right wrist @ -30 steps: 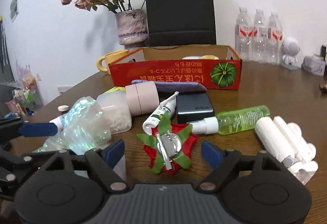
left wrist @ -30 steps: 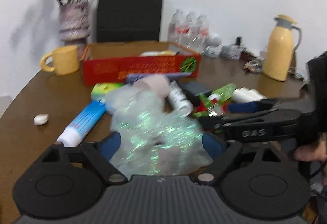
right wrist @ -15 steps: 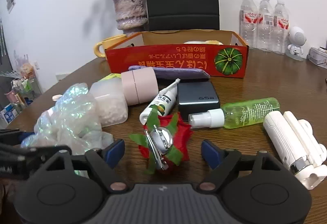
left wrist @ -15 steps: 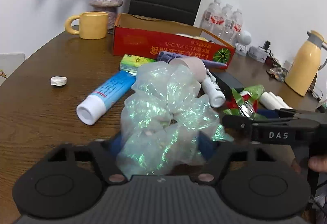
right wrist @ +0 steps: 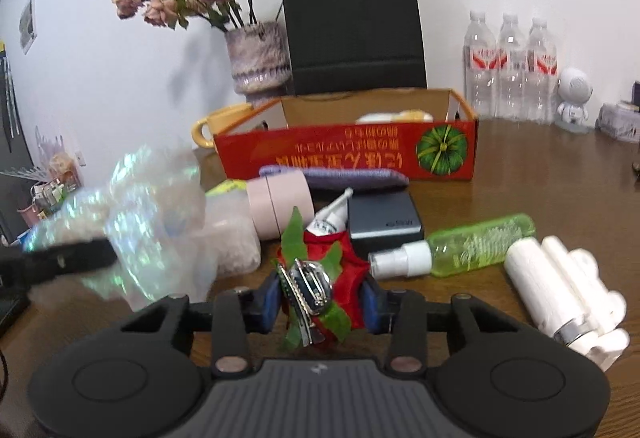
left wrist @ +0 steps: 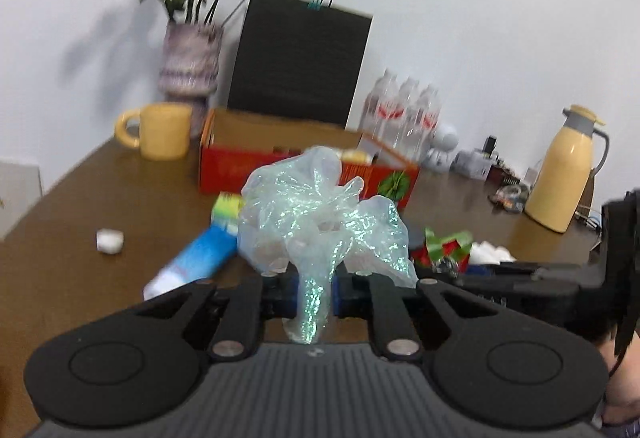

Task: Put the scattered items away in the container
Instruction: 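Lift the rose and plastic bag and carry both over the cardboard box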

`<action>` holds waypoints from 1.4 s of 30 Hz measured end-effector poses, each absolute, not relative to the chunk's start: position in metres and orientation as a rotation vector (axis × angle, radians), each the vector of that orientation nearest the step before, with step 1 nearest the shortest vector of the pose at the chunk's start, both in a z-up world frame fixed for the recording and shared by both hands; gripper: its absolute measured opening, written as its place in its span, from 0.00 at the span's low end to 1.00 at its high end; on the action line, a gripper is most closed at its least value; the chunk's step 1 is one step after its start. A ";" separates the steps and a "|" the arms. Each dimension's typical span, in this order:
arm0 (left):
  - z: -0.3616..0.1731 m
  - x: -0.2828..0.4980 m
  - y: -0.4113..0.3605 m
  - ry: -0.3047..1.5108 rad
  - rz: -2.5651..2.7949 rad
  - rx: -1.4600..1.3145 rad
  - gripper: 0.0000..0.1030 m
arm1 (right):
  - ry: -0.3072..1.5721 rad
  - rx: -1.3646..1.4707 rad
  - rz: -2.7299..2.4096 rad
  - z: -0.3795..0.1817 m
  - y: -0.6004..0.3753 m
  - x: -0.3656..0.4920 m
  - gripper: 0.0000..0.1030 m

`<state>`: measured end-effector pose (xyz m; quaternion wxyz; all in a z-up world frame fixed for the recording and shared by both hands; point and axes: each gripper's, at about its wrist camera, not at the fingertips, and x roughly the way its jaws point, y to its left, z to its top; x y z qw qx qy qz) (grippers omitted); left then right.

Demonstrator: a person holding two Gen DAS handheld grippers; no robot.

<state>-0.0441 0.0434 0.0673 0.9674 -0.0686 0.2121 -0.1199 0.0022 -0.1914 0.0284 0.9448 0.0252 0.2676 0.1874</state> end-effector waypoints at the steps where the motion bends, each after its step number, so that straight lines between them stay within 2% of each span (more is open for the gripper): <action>1: 0.074 -0.042 0.042 0.413 -0.241 -0.129 0.13 | 0.532 0.038 0.381 0.034 -0.191 -0.001 0.38; 11: 0.144 0.022 0.023 0.305 -0.249 -0.041 0.12 | 0.390 -0.064 0.398 0.103 -0.190 0.019 0.38; 18: 0.161 0.087 0.017 0.327 -0.232 -0.023 0.12 | 0.356 -0.070 0.354 0.146 -0.191 0.084 0.38; 24: 0.168 0.132 0.019 0.319 -0.182 -0.011 0.12 | 0.360 0.005 0.355 0.161 -0.188 0.141 0.38; 31: 0.166 0.193 0.034 0.380 -0.169 -0.071 0.13 | 0.401 0.050 0.339 0.163 -0.188 0.199 0.40; 36: 0.152 0.245 0.033 0.457 -0.128 -0.062 0.13 | 0.465 0.116 0.259 0.149 -0.191 0.258 0.40; 42: 0.121 0.292 0.026 0.555 -0.102 -0.021 0.13 | 0.572 0.067 0.223 0.126 -0.185 0.314 0.40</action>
